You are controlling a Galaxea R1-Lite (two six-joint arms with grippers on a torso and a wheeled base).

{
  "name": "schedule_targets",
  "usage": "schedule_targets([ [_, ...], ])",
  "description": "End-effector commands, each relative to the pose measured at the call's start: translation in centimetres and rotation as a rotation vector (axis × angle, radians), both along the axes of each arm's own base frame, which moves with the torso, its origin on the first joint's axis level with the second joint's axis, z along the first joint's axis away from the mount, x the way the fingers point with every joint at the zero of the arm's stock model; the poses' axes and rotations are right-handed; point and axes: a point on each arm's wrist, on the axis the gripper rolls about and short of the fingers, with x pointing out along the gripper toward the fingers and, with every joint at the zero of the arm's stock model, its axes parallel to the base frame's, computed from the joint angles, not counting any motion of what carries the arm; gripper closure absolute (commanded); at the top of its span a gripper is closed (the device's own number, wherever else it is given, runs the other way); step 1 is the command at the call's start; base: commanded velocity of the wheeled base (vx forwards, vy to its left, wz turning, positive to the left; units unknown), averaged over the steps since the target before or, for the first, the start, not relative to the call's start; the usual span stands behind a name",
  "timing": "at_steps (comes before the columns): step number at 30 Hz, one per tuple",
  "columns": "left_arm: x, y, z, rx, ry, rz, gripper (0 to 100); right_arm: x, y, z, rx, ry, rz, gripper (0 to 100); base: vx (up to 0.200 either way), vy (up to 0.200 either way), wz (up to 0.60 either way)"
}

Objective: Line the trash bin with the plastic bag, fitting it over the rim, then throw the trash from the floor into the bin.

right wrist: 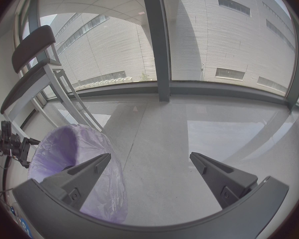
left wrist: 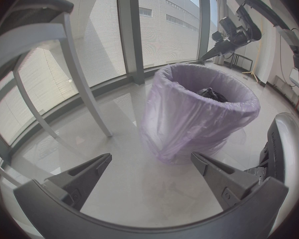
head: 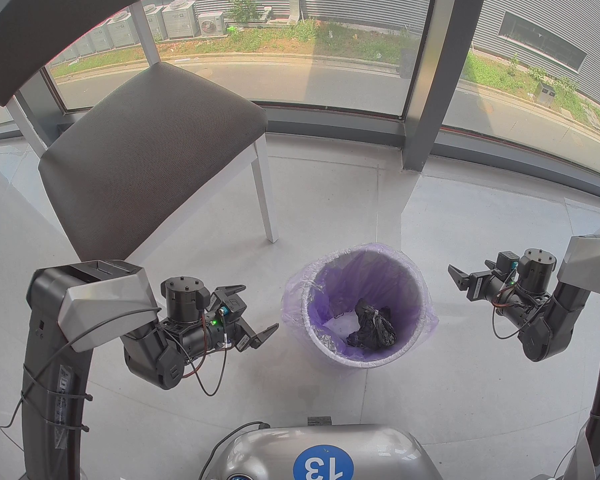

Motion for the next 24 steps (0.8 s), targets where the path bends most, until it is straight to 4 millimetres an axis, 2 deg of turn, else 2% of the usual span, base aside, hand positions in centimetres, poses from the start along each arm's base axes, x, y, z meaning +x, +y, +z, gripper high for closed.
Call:
schedule_targets([
  [1,-1.0,-0.2,3.1,-0.008,-0.06,0.015,0,-0.8,0.1,0.6,-0.022,-0.01,-0.012,0,0.0,0.0,0.0],
  [4,-1.2,-0.5,3.8,-0.015,-0.076,0.012,0,-1.1,0.0,0.8,-0.035,-0.01,-0.021,0,0.0,0.0,0.0],
  [5,-1.3,-0.7,4.5,-0.021,-0.094,0.029,0,-1.7,0.0,1.4,-0.071,-0.017,-0.032,0,0.0,0.0,0.0],
  [9,-1.5,-1.3,5.5,-0.045,-0.157,0.077,0,-2.9,-0.2,1.7,-0.169,-0.011,-0.075,0,0.0,0.0,0.0],
  [14,-1.9,-2.5,7.1,-0.178,-0.229,0.119,0,-4.3,-0.3,3.1,-0.232,-0.053,-0.102,0,0.0,0.0,0.0],
  [18,-2.7,-2.7,8.9,-0.25,-0.256,0.122,0,-5.3,-0.4,4.3,-0.287,-0.079,-0.103,0,0.0,0.0,0.0],
  [23,-3.6,-2.9,11.4,-0.34,-0.275,0.167,0,-5.4,-0.6,5.7,-0.313,-0.127,-0.175,0,0.0,0.0,0.0],
  [24,-3.9,-2.8,12.6,-0.377,-0.287,0.188,0,-5.4,-0.6,6.3,-0.312,-0.147,-0.186,0,0.0,0.0,0.0],
])
